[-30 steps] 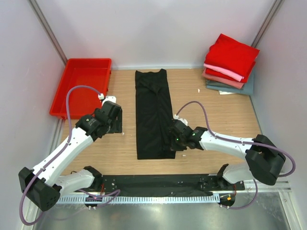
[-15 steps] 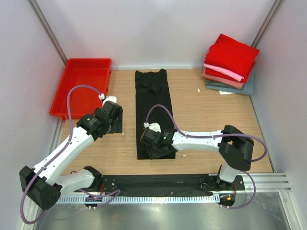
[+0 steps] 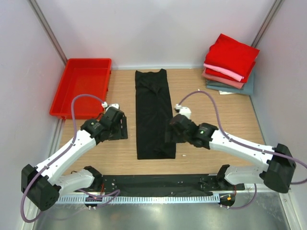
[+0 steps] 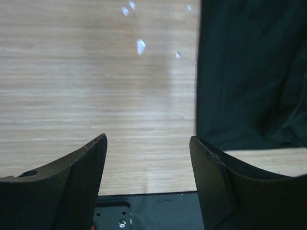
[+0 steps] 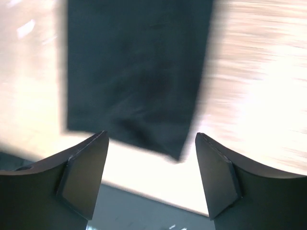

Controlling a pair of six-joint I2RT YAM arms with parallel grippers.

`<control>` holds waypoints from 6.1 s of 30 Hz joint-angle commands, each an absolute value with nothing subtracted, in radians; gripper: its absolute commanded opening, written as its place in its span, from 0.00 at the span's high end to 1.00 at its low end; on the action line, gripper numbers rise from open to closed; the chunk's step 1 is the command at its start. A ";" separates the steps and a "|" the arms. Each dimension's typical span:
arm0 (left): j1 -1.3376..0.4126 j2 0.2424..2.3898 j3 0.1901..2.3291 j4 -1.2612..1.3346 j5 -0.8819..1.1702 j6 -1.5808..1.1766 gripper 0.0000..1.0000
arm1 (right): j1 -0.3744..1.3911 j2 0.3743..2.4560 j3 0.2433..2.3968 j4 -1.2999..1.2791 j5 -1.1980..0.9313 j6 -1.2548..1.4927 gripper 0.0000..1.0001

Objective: Fold and stack the t-shirts
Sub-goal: Fold the tshirt

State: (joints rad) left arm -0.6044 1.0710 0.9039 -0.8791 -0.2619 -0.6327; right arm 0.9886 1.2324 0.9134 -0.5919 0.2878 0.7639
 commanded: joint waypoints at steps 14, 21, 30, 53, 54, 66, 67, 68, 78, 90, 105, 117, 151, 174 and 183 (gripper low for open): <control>-0.765 1.022 0.606 -0.604 -0.089 -0.930 0.31 | 0.874 1.215 0.568 -0.336 0.043 0.865 0.39; -0.788 1.035 0.538 -0.531 -0.071 -0.966 0.31 | 0.874 1.288 0.555 -0.268 0.014 0.865 0.43; -0.828 1.081 0.503 -0.456 -0.063 -1.012 0.33 | 0.874 1.246 0.525 -0.339 0.080 0.873 0.99; -0.916 1.247 0.529 -0.391 -0.187 -1.051 1.00 | 0.874 1.217 0.514 -0.371 0.094 0.861 0.99; -0.916 1.240 0.526 -0.391 -0.184 -1.052 1.00 | 0.874 1.207 0.509 -0.374 0.092 0.861 0.99; -1.006 1.220 0.581 -0.428 -0.160 -1.114 1.00 | 0.876 1.123 0.471 -0.374 0.025 0.885 0.99; -1.020 1.213 0.607 -0.445 -0.160 -1.118 1.00 | 0.874 1.114 0.486 -0.382 0.020 0.885 0.99; -1.026 1.198 0.626 -0.496 -0.164 -1.120 1.00 | 0.876 1.108 0.497 -0.388 0.017 0.884 0.99; -1.045 1.137 0.863 -0.790 -0.308 -1.075 1.00 | 0.876 1.094 0.702 -0.529 0.115 0.833 0.99; -0.899 1.328 1.195 -0.887 -0.469 -0.882 1.00 | 0.744 1.354 1.105 -0.597 0.206 0.615 0.99; -0.589 1.643 1.488 -0.847 -0.315 -0.703 1.00 | 0.568 1.644 1.413 -0.588 0.109 0.482 0.99; -0.502 1.945 1.800 -0.867 -0.284 -0.574 1.00 | 0.485 1.902 1.655 -0.598 0.051 0.440 0.99; -0.402 1.657 1.149 -0.491 -0.006 -0.727 0.30 | 0.368 1.693 1.048 -0.196 -0.371 0.574 0.22; -0.419 1.707 0.946 -0.292 0.014 -0.792 0.36 | 0.374 1.847 0.957 -0.021 -0.403 0.620 0.82; -0.431 1.730 0.916 -0.224 0.006 -0.801 0.62 | 0.374 1.841 0.950 -0.032 -0.407 0.607 0.99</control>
State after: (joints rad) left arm -0.4198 1.6966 0.9463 -0.2581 0.0181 -0.7921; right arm 0.3691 1.8393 0.9646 -0.0414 -0.4076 0.6262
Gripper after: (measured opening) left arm 0.443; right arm 0.045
